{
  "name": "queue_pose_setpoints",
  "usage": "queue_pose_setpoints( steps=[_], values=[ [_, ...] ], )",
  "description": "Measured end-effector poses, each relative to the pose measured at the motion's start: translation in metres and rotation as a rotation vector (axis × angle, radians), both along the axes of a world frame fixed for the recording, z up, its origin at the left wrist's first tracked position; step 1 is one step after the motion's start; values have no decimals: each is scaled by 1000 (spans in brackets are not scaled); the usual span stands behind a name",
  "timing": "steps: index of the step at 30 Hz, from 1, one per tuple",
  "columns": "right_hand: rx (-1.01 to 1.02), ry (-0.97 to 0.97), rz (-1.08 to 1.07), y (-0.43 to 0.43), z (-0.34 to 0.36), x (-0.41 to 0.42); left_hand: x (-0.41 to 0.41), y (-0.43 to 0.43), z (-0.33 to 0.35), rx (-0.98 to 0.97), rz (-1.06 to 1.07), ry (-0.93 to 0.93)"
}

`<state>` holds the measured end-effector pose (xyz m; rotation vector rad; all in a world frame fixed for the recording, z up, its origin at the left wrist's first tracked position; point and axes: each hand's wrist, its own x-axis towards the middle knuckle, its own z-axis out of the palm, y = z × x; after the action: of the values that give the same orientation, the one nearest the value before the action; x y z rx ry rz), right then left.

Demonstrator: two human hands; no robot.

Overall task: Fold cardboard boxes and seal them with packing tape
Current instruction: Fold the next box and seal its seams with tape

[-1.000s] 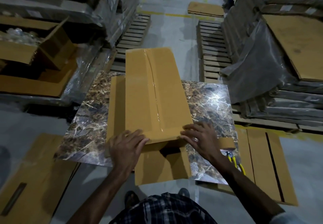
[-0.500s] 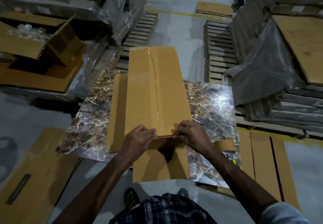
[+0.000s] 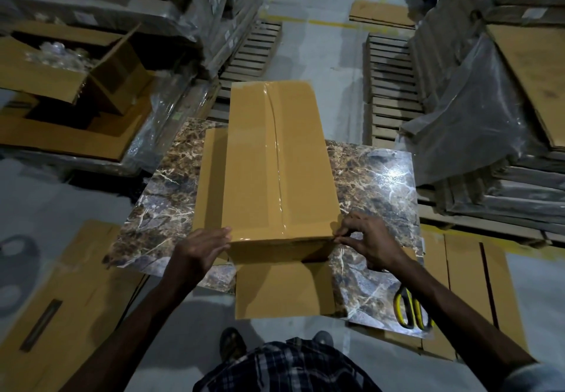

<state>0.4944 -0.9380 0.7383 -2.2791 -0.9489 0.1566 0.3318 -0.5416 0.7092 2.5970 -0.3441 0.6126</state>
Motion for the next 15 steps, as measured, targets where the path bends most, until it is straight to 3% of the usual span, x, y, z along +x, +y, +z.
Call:
queue_pose_setpoints(
  steps=[6,15],
  values=[
    [49,21,5,0,-1,2,-2,-13,10,-214,61,-27],
    [35,39,12,1,0,1,-4,-9,5,-419,111,143]
  ],
)
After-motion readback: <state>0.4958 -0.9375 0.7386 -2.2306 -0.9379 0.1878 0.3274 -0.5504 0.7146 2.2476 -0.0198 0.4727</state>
